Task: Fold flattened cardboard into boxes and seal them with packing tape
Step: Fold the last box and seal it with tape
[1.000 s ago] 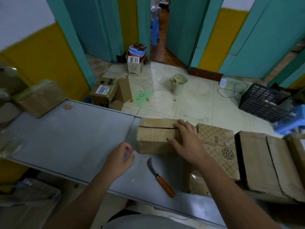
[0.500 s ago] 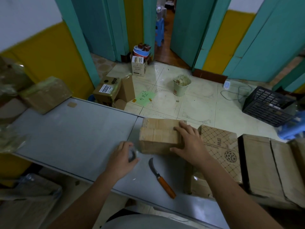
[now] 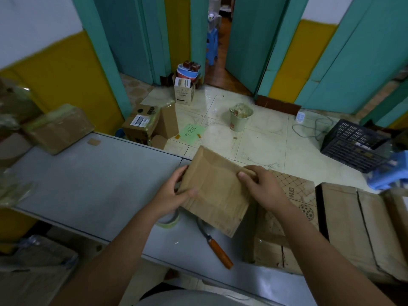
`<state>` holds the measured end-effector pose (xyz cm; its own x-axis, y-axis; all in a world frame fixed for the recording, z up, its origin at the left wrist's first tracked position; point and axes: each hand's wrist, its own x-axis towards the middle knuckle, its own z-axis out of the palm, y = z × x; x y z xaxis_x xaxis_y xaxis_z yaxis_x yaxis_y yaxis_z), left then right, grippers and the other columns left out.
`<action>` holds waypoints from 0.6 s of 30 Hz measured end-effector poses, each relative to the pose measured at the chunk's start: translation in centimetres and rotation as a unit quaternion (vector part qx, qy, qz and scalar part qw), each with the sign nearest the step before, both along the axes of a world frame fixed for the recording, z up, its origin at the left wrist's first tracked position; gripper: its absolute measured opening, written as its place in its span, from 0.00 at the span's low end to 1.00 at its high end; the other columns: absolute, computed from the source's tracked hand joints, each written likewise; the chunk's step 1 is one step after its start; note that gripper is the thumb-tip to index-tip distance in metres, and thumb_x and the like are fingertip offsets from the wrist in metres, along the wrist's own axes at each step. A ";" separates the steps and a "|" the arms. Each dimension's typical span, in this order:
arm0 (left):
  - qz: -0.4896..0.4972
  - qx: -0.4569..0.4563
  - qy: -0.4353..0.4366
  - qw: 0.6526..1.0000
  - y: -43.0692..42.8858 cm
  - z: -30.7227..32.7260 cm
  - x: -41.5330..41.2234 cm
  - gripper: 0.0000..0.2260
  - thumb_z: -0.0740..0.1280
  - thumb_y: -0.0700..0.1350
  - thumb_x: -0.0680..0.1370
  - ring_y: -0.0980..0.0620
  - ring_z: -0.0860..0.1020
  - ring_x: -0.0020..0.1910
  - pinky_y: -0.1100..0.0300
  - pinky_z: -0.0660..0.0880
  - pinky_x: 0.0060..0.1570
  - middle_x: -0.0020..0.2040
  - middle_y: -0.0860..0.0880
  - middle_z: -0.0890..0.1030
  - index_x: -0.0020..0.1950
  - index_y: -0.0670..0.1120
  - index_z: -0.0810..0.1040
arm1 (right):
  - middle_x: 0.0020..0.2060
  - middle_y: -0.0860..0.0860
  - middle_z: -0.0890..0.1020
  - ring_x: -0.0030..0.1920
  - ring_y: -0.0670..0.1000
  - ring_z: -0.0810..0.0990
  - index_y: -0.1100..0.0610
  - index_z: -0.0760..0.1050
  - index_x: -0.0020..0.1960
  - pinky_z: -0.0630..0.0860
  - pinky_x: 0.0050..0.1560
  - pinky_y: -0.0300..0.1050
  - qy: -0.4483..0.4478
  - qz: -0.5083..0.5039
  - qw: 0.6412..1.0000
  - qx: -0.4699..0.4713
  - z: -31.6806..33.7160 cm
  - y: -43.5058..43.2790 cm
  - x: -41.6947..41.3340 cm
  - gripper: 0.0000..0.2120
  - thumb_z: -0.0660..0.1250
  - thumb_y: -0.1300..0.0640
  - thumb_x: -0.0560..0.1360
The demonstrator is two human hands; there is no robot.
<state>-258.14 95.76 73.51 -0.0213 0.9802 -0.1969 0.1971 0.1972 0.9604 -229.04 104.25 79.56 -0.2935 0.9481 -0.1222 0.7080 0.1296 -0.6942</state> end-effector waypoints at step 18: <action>0.187 -0.027 -0.184 0.964 -0.1 2.5 -1.7 0.16 0.58 0.56 0.88 0.46 0.82 0.67 0.42 0.78 0.69 0.66 0.48 0.84 0.71 0.59 0.81 | 0.54 0.60 0.83 0.50 0.62 0.85 0.53 0.76 0.63 0.85 0.50 0.58 0.148 -0.146 0.926 -0.316 -0.2 2.3 -3.6 0.18 0.60 0.41 0.85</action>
<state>-259.88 95.61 76.04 -0.2909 0.9051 -0.3100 -0.2511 0.2405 0.9376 -232.59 106.52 79.36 -0.1448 0.7589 -0.6349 0.4149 -0.5360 -0.7352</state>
